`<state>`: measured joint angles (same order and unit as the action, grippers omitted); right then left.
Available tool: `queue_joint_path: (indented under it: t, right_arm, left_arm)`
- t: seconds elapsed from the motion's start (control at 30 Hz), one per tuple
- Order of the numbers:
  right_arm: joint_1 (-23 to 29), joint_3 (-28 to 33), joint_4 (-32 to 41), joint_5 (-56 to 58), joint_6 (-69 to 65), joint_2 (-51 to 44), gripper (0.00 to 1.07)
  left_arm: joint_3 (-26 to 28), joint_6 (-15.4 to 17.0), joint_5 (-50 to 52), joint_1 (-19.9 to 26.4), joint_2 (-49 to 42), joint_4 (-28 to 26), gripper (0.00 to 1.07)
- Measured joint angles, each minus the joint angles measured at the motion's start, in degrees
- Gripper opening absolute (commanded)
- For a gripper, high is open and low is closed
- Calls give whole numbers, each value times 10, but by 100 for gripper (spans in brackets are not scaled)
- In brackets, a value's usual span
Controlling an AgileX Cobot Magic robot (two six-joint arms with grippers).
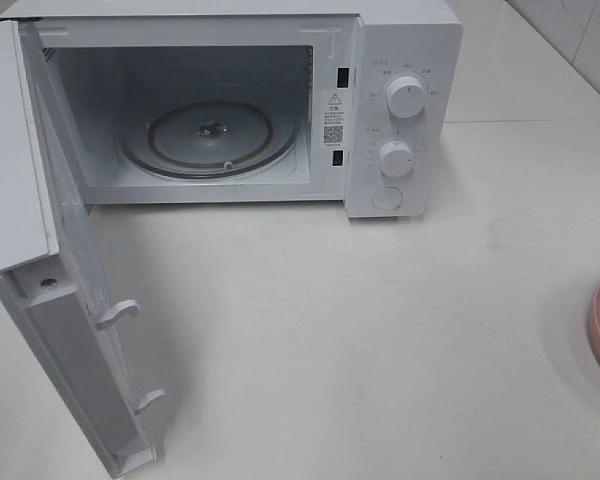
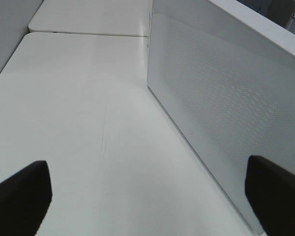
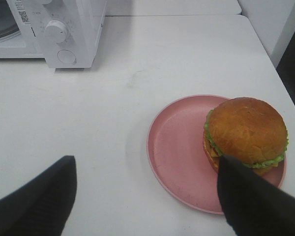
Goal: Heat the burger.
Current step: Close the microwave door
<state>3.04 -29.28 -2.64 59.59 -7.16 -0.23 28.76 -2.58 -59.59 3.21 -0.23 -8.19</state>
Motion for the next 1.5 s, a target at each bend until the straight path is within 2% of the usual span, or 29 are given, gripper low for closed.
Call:
queue_joint_path:
  t: [1.5]
  right_arm:
    - [0, 0, 0, 0, 0, 0, 75]
  left_arm:
    - [4, 0, 1, 0, 5, 0, 101]
